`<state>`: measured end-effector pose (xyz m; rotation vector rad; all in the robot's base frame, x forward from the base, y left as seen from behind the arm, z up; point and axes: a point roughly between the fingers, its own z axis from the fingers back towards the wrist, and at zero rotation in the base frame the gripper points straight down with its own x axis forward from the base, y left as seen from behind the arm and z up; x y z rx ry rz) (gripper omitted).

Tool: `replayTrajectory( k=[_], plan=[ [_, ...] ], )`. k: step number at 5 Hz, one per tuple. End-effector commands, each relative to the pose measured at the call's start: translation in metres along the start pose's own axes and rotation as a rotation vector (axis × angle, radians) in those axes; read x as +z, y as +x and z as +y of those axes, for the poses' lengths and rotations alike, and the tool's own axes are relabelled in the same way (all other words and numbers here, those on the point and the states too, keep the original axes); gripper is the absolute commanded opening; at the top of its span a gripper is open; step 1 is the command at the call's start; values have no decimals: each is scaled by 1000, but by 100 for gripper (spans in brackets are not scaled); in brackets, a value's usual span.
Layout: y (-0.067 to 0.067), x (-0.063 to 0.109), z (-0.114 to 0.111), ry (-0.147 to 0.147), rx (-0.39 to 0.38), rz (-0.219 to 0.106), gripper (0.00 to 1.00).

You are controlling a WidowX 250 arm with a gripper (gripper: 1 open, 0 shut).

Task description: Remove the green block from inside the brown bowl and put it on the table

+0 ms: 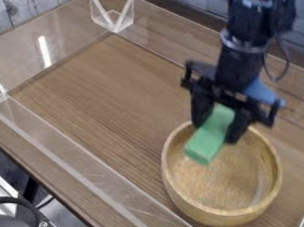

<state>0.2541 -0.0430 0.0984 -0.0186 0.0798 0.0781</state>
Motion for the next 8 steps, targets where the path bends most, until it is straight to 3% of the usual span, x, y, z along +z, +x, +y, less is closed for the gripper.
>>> replayTrajectory(
  k=[1,2,3,5,8],
  plan=[
    [28,28,24,-11,28,-91,0],
    [44,23,54,-2,36,-90,0],
    [39,15,56,1,27,-75,0],
    [21,0,40,-1,-12,-38,0],
    [19,-7,20,-9,-60,-31,0]
  ],
)
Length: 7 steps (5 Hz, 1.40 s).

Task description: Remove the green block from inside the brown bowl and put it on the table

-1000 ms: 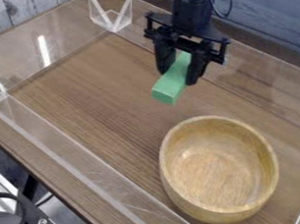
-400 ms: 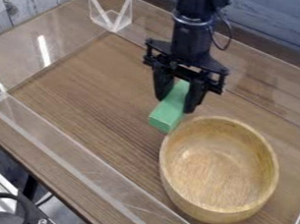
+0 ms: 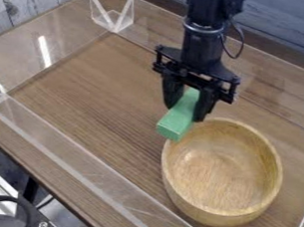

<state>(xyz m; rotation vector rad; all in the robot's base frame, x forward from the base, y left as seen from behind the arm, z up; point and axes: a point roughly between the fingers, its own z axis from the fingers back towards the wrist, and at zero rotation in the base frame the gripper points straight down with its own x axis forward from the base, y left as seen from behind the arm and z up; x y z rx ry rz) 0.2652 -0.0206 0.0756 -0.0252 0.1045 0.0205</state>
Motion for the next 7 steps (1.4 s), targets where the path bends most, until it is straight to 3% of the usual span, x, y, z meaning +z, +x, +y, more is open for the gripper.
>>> replayTrajectory(
  k=[1,4,7],
  plan=[
    [4,10,-4,-5,-12,-50,0],
    [5,-4,-6,-2,-25,-33,0],
    [8,3,26,11,24,-48,0]
  ],
)
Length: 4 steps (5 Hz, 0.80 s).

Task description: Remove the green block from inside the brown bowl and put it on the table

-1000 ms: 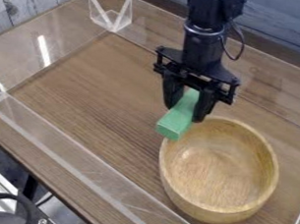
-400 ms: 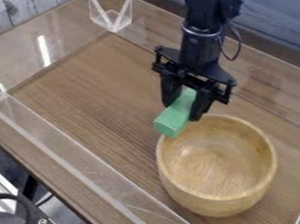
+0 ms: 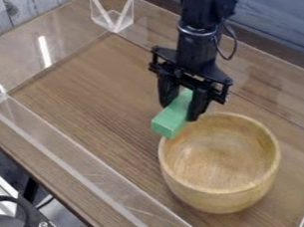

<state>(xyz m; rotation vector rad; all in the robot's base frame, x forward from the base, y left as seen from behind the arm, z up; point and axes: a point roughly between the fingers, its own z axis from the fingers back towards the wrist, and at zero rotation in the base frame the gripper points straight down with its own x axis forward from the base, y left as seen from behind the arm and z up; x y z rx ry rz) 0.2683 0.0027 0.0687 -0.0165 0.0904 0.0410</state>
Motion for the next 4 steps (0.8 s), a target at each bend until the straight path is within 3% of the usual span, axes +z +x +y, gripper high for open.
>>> replayTrajectory(
  k=[1,4],
  plan=[
    [6,10,11,7,20,-37,0],
    [16,0,54,25,88,-33,0]
  ],
)
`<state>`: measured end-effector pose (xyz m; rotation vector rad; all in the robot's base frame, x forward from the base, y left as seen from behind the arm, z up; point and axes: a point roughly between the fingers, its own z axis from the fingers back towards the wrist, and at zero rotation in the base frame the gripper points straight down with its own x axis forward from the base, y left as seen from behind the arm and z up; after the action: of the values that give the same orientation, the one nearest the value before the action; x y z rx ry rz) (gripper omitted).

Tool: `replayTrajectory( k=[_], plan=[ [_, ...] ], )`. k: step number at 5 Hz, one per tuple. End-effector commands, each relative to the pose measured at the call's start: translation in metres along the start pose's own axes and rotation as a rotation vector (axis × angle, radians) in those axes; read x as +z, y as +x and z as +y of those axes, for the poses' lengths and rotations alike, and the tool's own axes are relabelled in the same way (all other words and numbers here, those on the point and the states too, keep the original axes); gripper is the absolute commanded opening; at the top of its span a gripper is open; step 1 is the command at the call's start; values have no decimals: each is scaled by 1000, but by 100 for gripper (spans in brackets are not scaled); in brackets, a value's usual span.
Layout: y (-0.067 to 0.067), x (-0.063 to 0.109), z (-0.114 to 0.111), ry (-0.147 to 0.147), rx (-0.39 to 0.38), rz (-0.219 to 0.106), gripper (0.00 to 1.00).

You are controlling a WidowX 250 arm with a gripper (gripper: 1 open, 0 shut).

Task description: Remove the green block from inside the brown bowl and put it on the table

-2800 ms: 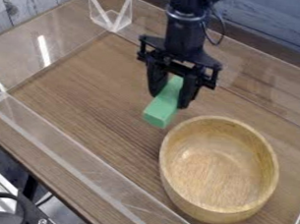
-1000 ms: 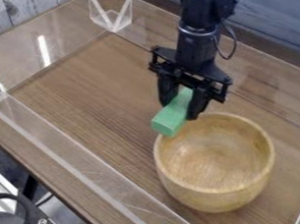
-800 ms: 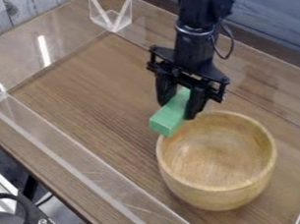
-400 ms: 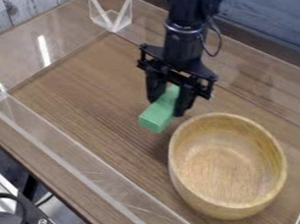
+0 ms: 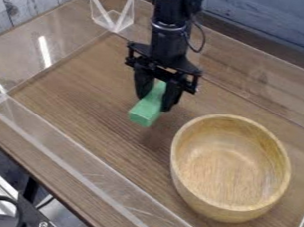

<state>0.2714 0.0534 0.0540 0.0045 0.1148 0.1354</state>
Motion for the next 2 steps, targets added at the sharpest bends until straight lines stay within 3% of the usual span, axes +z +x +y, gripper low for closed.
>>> replayTrajectory(
  k=[1,2],
  plan=[
    [14,7,12,14,7,-51,0],
    [17,1,18,21,16,-47,0]
  ],
)
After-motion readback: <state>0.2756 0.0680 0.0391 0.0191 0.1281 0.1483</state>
